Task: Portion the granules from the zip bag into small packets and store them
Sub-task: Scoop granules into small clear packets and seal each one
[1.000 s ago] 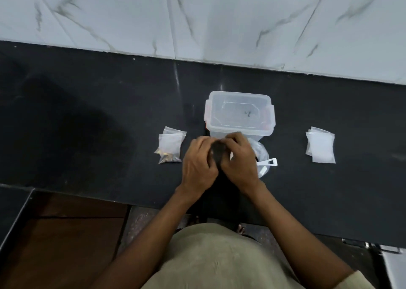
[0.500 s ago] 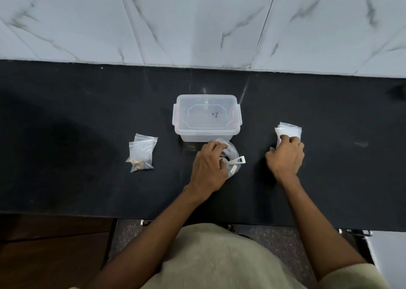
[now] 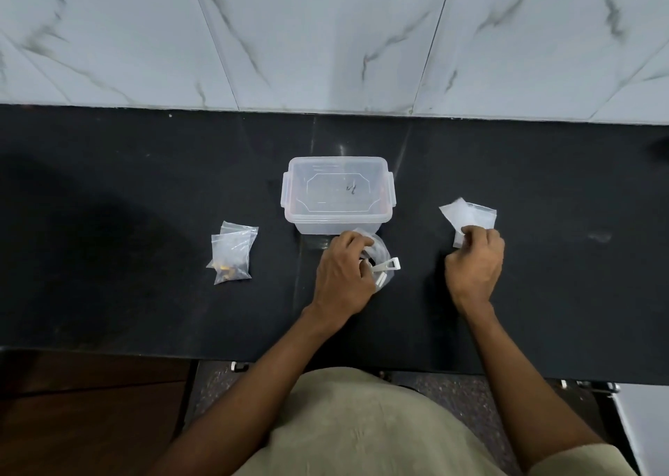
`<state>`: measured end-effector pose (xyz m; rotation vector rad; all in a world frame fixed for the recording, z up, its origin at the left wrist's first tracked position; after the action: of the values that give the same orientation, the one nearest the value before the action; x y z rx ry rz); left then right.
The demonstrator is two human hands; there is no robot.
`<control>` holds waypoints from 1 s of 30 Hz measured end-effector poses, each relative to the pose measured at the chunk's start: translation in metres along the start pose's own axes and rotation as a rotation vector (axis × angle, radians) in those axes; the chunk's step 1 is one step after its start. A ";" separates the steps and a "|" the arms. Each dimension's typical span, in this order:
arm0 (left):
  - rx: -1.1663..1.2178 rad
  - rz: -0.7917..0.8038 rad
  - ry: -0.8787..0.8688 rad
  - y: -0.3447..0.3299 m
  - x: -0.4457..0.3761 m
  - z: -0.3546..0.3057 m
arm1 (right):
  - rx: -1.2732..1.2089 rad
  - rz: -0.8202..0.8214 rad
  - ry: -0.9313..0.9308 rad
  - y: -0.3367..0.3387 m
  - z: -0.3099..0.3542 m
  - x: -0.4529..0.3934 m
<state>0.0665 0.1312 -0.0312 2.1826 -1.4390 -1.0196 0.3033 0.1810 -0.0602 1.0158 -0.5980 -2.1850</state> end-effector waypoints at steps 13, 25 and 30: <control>0.921 0.166 0.797 0.004 -0.014 0.000 | -0.640 0.174 0.200 0.045 0.120 0.073; 1.193 0.170 0.780 0.034 -0.005 0.029 | -0.879 0.702 -0.172 0.036 0.138 0.092; 0.971 -0.046 0.762 0.045 -0.004 0.046 | -0.846 0.629 -0.113 0.041 0.142 0.087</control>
<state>0.0034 0.1201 -0.0335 2.7089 -1.6085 0.6720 0.1627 0.1084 0.0074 0.2037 0.0130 -1.6532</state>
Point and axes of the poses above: each hand's wrist, its own x-axis away from the middle knuckle, its own y-axis out of the back of the hand, z = x × y, the point moved 5 cm from there along -x, towards the middle knuckle, and after that the axes turned 15 degrees about -z, right-handed, at the moved point
